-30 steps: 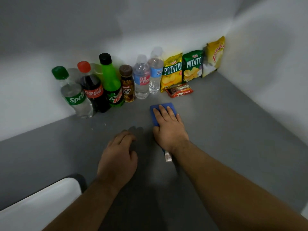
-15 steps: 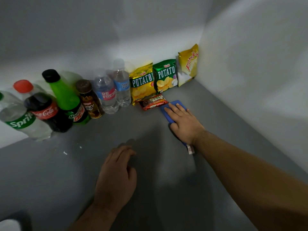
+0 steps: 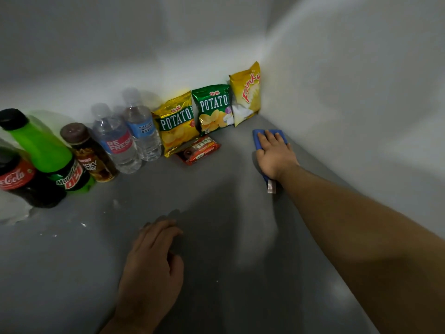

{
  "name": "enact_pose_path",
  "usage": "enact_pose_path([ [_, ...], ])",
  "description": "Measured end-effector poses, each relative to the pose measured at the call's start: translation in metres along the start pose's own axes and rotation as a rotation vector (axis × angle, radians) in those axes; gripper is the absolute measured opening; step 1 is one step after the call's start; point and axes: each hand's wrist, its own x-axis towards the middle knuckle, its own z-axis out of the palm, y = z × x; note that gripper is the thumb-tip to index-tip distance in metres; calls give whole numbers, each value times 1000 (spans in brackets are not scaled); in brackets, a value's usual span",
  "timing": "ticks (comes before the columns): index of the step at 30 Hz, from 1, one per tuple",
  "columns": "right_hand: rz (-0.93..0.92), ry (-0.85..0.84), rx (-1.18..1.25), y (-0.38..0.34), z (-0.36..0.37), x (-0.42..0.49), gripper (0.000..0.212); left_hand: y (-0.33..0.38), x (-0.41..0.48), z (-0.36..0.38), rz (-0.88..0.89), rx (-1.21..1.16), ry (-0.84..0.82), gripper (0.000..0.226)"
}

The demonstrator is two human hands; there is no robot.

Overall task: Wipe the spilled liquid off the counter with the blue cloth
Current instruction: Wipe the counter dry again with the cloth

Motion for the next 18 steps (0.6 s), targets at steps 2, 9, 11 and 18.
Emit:
enact_pose_path([
  [2,47,3,15,10,0,-7,67,4,-1,2,3,11,-30,44],
  [9,160,23,40,61,-1,-80,83,30,-11,9,61,-32,-31,39],
  [11,181,25,47,77,-2,-108,81,38,-16,14,100,-35,-26,34],
  [18,204,57,56,143,-1,-212,77,52,-39,33,209,-25,-22,37],
])
